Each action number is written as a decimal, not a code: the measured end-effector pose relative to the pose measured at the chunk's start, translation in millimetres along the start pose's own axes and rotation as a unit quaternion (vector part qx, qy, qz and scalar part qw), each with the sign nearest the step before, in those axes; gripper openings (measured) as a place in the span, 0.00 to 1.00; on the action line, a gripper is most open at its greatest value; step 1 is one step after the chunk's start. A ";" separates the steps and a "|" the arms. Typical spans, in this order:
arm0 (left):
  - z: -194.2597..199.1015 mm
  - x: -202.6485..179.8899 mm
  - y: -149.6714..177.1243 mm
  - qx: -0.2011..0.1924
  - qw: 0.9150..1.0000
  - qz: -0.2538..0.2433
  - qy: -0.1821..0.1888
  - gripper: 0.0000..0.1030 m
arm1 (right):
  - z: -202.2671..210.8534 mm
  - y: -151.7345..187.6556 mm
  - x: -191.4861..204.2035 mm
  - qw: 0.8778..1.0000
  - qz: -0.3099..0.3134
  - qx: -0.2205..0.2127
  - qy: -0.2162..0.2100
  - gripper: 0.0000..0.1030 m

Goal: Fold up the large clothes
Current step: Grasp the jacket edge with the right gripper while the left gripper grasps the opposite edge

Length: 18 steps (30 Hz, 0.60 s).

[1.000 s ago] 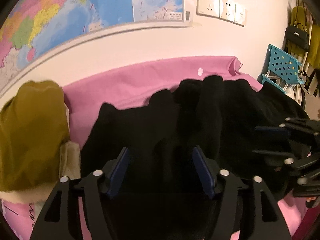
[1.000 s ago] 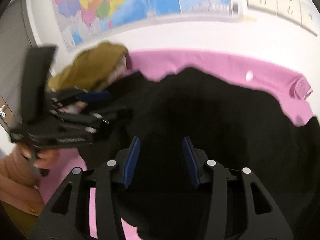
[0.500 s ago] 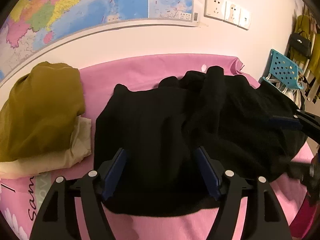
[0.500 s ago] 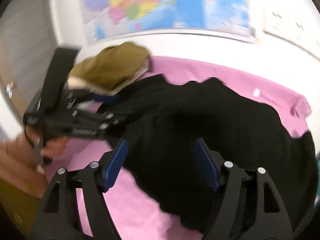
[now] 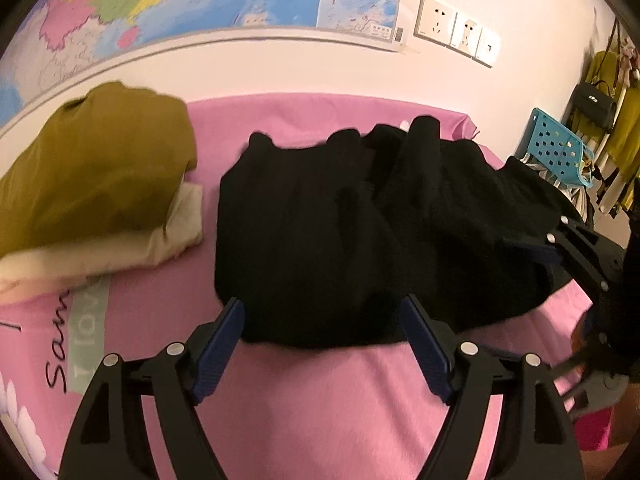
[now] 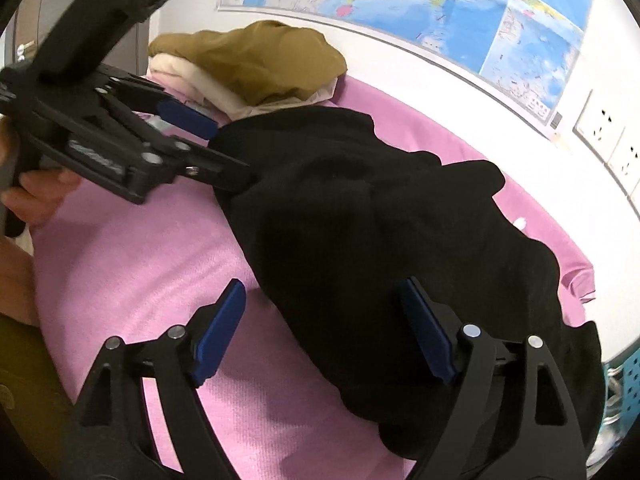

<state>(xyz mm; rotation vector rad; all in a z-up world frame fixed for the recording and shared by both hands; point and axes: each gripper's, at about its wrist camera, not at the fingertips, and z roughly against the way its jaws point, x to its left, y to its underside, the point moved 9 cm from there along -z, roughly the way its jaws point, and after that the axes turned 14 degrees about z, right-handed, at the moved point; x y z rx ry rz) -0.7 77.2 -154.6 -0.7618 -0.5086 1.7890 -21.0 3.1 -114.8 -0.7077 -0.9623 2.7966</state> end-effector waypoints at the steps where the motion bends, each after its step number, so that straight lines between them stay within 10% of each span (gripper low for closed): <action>1: 0.4 1.9 3.0 0.004 1.000 0.003 0.002 0.75 | -0.8 0.2 0.2 1.000 0.003 0.001 0.004 0.77; 9: -5.3 6.0 22.4 0.040 0.998 0.029 0.037 0.75 | -16.6 5.0 1.6 0.997 0.050 0.026 0.060 0.73; 18: -21.0 -18.6 32.8 0.093 0.988 0.056 0.113 0.75 | -5.2 -7.4 -32.6 0.998 -0.061 -0.017 0.005 0.33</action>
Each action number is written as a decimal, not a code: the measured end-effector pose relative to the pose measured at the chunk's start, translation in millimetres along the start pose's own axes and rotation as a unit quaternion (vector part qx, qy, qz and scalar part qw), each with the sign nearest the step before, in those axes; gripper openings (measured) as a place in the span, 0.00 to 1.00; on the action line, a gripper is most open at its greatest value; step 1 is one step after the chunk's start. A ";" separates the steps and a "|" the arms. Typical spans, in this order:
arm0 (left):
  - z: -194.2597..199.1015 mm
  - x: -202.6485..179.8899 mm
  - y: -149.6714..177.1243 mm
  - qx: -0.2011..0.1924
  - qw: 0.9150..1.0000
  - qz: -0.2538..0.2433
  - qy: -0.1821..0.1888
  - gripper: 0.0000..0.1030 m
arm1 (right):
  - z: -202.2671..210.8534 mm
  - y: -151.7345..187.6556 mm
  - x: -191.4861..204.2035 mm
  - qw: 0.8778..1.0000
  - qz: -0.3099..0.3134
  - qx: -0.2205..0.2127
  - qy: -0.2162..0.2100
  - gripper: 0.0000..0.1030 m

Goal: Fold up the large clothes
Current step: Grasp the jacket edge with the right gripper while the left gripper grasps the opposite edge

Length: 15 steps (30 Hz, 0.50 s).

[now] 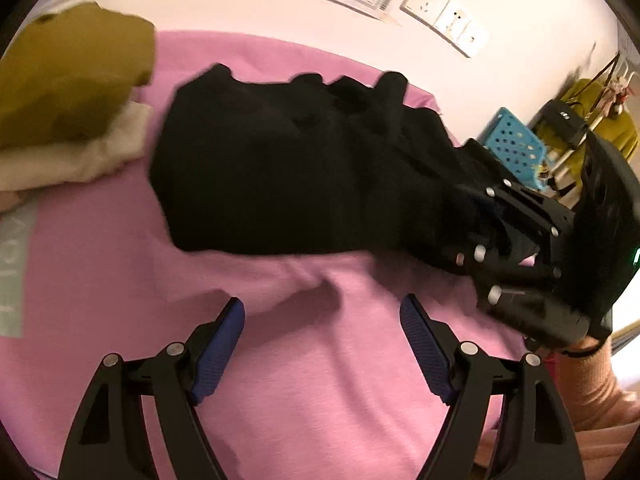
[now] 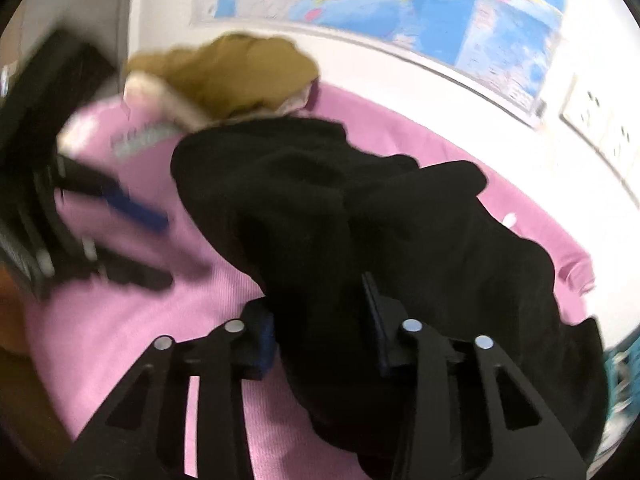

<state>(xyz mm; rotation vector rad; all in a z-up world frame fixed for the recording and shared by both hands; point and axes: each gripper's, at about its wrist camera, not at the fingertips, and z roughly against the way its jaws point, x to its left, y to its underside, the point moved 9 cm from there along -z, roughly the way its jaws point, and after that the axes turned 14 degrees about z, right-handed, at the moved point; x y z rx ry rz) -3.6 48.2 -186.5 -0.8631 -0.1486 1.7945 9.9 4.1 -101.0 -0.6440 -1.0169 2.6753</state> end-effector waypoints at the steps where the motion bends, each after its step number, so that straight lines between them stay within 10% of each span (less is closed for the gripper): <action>1: -1.1 -2.7 -0.6 0.001 1.000 0.001 0.007 0.75 | 3.6 -3.5 -7.0 1.000 -0.018 -0.010 -0.003 0.32; 15: -25.0 -15.2 -43.3 0.005 0.981 0.135 0.143 0.75 | 2.7 -2.0 -6.2 0.998 -0.059 -0.021 -0.032 0.35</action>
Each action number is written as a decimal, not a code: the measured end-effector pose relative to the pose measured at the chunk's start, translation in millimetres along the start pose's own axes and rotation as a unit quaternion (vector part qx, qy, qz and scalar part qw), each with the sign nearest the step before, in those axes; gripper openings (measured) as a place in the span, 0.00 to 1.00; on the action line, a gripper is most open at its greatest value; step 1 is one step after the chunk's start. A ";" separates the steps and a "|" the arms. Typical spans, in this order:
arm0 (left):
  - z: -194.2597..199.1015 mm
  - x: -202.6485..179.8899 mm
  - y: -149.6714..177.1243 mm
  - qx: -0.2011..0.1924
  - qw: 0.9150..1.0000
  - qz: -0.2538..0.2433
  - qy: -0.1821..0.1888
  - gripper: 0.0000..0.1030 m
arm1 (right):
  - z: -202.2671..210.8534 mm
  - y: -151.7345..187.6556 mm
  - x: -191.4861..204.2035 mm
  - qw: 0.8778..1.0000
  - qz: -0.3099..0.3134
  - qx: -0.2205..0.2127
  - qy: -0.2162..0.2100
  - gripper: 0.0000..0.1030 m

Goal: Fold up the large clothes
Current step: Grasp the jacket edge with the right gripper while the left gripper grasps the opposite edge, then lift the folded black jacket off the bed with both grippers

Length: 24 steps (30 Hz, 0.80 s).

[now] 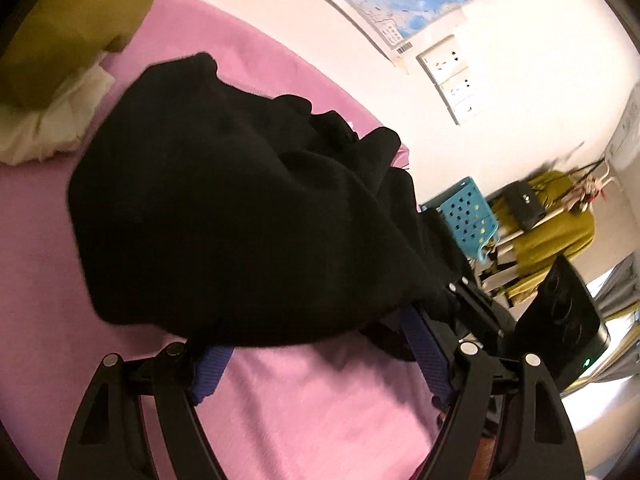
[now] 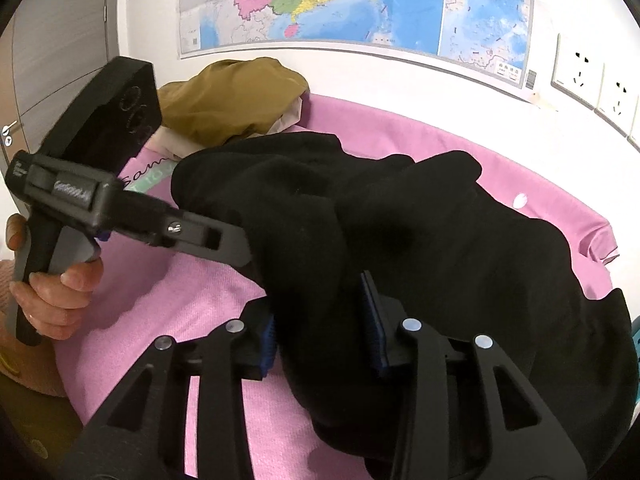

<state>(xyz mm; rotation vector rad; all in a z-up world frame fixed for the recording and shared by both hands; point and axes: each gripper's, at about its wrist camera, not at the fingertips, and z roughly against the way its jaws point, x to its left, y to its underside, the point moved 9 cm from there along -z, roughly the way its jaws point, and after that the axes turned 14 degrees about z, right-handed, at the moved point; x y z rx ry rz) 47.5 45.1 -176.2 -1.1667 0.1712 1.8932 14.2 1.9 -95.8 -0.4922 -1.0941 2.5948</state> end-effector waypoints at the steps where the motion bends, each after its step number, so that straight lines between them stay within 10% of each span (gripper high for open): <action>1: -1.7 1.3 -1.8 0.001 1.000 0.005 0.000 0.76 | 0.0 0.3 -0.9 1.000 -0.006 -0.002 -0.005 0.35; 14: -1.4 4.9 -25.0 -0.014 0.998 0.038 0.056 0.83 | -1.1 15.0 1.6 1.000 -0.011 0.001 -0.007 0.47; 24: -24.7 7.2 -40.5 -0.006 0.999 0.005 -0.048 0.66 | 38.6 22.2 -8.0 0.991 -0.109 -0.039 -0.064 0.56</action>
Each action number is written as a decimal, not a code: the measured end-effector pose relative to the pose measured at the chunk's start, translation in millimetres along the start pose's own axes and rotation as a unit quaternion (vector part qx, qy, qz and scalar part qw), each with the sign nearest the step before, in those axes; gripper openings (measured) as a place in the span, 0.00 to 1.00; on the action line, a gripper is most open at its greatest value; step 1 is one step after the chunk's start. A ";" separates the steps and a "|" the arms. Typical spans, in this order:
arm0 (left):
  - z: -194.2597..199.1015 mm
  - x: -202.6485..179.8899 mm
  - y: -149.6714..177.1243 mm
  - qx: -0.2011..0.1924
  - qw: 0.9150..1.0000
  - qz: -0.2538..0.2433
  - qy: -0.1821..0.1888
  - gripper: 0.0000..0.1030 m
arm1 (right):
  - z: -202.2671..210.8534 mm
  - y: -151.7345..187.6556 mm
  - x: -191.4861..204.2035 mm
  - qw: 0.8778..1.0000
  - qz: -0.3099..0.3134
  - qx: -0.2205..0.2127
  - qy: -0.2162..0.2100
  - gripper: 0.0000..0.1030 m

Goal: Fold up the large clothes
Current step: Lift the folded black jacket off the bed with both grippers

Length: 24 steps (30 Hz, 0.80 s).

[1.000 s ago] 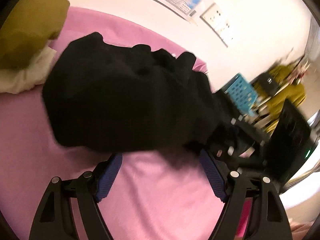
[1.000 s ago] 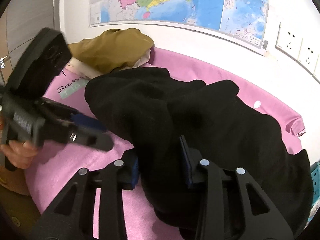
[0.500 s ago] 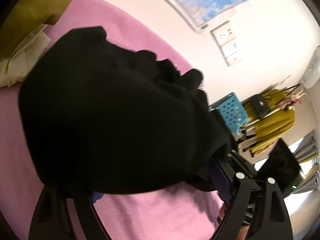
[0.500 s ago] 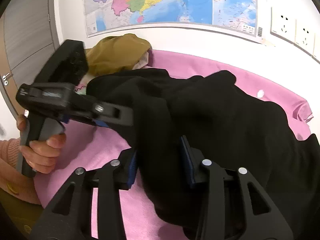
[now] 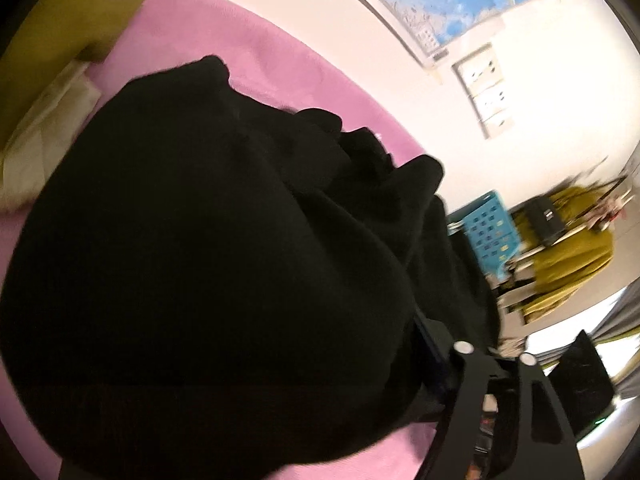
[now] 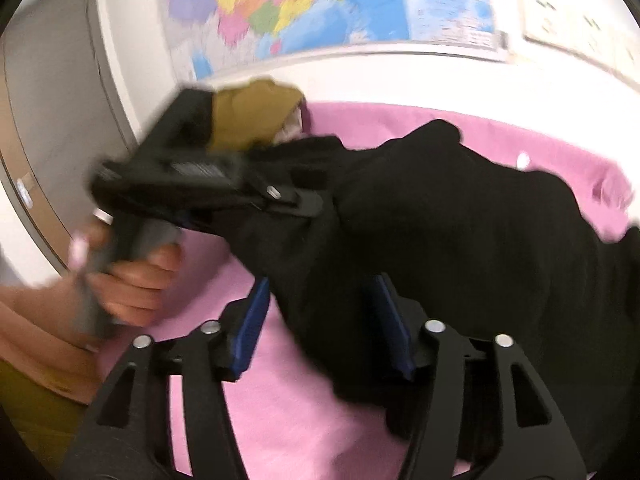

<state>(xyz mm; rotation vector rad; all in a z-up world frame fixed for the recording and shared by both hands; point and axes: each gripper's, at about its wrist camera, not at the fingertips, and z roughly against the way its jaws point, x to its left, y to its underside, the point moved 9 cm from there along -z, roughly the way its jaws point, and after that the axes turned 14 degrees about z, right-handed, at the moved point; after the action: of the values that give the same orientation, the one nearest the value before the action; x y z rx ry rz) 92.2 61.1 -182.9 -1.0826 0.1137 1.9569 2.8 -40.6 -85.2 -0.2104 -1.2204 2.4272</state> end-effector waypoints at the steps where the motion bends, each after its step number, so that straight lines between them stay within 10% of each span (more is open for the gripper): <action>1: -1.3 -1.0 0.0 0.002 1.000 -0.010 -0.012 0.65 | 14.5 3.9 -3.2 0.999 -0.032 -0.013 -0.017 0.58; 8: 1.7 -2.4 5.9 -0.007 0.998 -0.054 -0.044 0.43 | 89.5 71.3 -38.8 0.965 -0.250 -0.043 -0.059 0.73; 13: 1.5 -6.6 6.5 -0.019 0.994 -0.084 -0.067 0.40 | 106.4 117.9 -77.7 0.933 -0.358 -0.043 0.004 0.75; 24: -0.1 -7.6 8.0 -0.011 0.994 -0.092 -0.065 0.41 | 80.5 106.8 -117.3 0.907 -0.406 -0.072 0.091 0.80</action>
<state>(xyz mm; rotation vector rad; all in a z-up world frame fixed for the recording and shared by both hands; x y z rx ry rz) 88.3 51.1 -179.9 -0.9427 -0.0761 1.8597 52.1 -206.3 -127.3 0.0346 -1.1044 1.5633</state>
